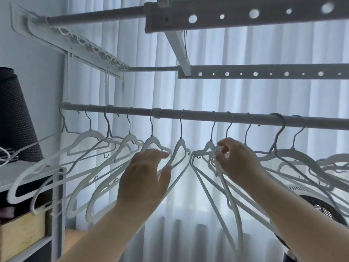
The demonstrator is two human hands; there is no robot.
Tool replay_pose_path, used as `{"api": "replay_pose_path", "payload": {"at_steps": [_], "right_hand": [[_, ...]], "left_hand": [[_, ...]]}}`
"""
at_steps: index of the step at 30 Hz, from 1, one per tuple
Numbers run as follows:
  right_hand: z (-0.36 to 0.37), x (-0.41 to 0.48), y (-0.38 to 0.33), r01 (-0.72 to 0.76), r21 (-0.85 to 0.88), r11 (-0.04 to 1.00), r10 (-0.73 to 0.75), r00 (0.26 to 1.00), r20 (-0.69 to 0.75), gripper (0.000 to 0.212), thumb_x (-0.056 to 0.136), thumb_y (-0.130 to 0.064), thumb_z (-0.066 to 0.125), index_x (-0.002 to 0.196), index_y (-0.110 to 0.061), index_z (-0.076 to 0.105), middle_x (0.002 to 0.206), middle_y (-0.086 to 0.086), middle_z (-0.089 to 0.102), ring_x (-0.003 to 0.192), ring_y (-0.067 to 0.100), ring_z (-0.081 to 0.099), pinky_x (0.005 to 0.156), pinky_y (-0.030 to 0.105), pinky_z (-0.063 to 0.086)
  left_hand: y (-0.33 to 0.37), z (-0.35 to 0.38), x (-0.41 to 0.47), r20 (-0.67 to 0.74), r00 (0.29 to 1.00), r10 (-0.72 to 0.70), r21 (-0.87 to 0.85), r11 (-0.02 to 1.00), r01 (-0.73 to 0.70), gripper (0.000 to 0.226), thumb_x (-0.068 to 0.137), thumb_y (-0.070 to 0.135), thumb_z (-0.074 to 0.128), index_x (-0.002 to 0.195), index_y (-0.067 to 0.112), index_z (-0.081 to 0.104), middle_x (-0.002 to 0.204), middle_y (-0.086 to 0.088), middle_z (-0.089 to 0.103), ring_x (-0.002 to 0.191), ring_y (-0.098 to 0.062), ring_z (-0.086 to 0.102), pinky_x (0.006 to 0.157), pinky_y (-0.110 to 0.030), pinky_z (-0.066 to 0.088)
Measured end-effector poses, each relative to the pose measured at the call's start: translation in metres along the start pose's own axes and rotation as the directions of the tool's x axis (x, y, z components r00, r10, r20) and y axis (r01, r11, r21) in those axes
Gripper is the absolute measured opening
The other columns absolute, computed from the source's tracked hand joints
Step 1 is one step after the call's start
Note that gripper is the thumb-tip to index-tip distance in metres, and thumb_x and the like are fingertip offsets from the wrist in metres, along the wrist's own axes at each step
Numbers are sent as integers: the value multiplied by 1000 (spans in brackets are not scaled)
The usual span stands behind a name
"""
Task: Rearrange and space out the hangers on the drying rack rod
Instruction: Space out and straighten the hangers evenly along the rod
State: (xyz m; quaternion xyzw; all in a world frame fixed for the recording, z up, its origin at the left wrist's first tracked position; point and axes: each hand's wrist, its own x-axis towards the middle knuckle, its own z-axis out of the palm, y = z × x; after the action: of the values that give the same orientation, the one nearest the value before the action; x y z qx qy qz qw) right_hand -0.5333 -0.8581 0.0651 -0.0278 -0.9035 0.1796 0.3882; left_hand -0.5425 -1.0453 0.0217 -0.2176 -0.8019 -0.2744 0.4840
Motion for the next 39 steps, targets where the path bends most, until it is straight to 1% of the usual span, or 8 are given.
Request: {"api": "replay_pose_path", "payload": {"at_steps": [5, 11, 15, 19, 22, 29, 34, 39], "right_hand": [[-28, -8, 6, 42, -95, 995, -53, 992, -116, 33, 91, -19, 48, 123, -13, 52, 124, 6, 55, 119, 23, 43, 96, 29, 31], [-41, -31, 37, -174, -144, 974, 182, 982, 50, 41, 90, -27, 51, 128, -13, 48, 134, 7, 50, 124, 26, 43, 99, 33, 36], [-39, -49, 48, -299, 52, 953, 293, 951, 103, 33, 90, -32, 54, 115, -12, 58, 122, 7, 59, 112, 22, 53, 87, 29, 39], [-36, -60, 45, -396, 237, 887, 336, 906, 257, 30, 91, -36, 51, 99, -9, 62, 94, 15, 65, 72, 15, 56, 50, 23, 48], [-34, -65, 39, -445, 335, 831, 329, 877, 350, 32, 89, -40, 52, 92, -10, 64, 81, 12, 64, 65, 13, 54, 47, 22, 47], [-26, -68, 30, -479, 477, 736, 290, 861, 417, 31, 89, -29, 57, 61, -16, 54, 57, -1, 46, 49, 9, 44, 32, 12, 36], [-28, -65, 44, -463, 486, 741, 283, 872, 400, 29, 89, -26, 57, 61, -16, 55, 55, 0, 46, 50, 11, 45, 28, 8, 33], [-35, -61, 60, -444, 485, 753, 237, 872, 429, 19, 88, -18, 56, 72, -7, 58, 54, 3, 43, 51, 18, 46, 26, 7, 29]], "left_hand": [[28, -2, -12, 127, 991, -52, -421, 901, 101, 23, 86, 27, 55, 108, 25, 63, 84, 32, 49, 81, 10, 50, 76, 0, 36], [49, 22, -34, 263, 965, 18, -452, 886, 106, 33, 87, 44, 46, 115, 29, 56, 83, 35, 45, 92, 8, 51, 80, -1, 33], [60, 24, -43, 293, 955, 39, -524, 843, 126, 50, 72, 51, 38, 115, 31, 54, 85, 34, 49, 87, 19, 46, 86, -6, 39], [73, 23, -59, 424, 906, 5, -567, 781, 261, 68, 62, 67, 39, 120, 35, 48, 90, 32, 52, 99, 10, 52, 98, -21, 42], [82, 22, -67, 484, 875, -29, -554, 763, 332, 87, 48, 76, 33, 126, 37, 40, 90, 34, 51, 102, 7, 51, 97, -19, 39], [100, 35, -77, 560, 816, -143, -546, 677, 493, 51, 75, 43, 66, 121, 38, 44, 77, 25, 67, 94, 10, 57, 76, -2, 37], [115, 41, -81, 515, 818, -255, -519, 667, 535, 36, 82, 19, 62, 115, 32, 55, 68, 14, 65, 73, 19, 57, 65, 5, 38], [130, 38, -80, 429, 820, -380, -459, 690, 560, 33, 86, 18, 49, 118, 26, 50, 64, 9, 52, 59, 1, 52, 56, -4, 39]]}}
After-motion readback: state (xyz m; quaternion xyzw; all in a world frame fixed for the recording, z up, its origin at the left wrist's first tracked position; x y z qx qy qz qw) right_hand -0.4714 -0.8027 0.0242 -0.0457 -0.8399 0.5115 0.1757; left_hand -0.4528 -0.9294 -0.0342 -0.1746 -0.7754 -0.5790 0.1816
